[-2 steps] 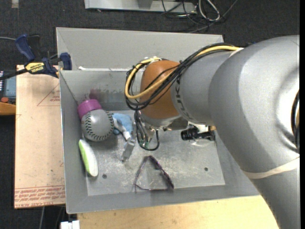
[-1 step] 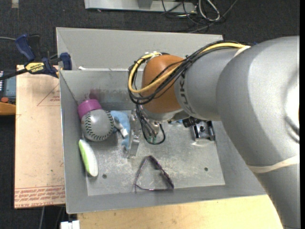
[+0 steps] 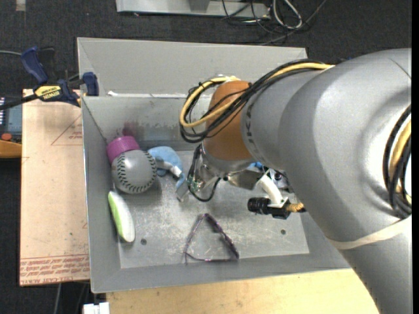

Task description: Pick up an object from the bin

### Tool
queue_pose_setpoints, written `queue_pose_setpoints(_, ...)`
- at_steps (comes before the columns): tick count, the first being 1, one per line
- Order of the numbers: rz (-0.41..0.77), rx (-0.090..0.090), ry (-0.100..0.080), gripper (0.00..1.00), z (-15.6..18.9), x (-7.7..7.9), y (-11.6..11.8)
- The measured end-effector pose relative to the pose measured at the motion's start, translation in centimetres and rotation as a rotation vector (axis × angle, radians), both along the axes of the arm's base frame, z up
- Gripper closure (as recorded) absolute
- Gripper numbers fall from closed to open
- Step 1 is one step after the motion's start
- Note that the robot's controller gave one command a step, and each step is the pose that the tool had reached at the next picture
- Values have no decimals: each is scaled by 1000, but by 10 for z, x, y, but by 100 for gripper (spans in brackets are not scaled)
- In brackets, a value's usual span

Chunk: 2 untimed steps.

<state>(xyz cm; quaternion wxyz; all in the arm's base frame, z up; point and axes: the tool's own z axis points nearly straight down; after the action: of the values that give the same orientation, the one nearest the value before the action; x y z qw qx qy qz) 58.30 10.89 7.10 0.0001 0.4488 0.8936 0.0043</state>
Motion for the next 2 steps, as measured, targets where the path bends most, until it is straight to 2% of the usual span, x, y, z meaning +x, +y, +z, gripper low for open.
queue_pose_setpoints(2, -31, -1, 0, 100, 1, -1, -1)
